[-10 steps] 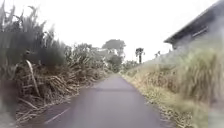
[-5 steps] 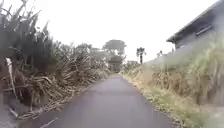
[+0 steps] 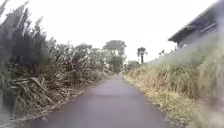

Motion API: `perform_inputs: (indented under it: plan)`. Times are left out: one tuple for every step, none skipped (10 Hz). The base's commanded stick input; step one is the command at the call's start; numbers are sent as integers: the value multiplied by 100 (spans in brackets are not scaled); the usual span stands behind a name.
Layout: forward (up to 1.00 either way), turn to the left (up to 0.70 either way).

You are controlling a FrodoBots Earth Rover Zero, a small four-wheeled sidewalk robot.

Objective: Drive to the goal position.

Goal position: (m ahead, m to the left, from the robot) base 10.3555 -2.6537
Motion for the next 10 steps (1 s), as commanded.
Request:
perform_inputs:
  plan:
    - [70, 0]
    - [70, 0]
    - [70, 0]
    - [70, 0]
    - [70, 0]
    - [70, 0]
    - [70, 0]
    - [70, 0]
    - [70, 0]
    - [70, 0]
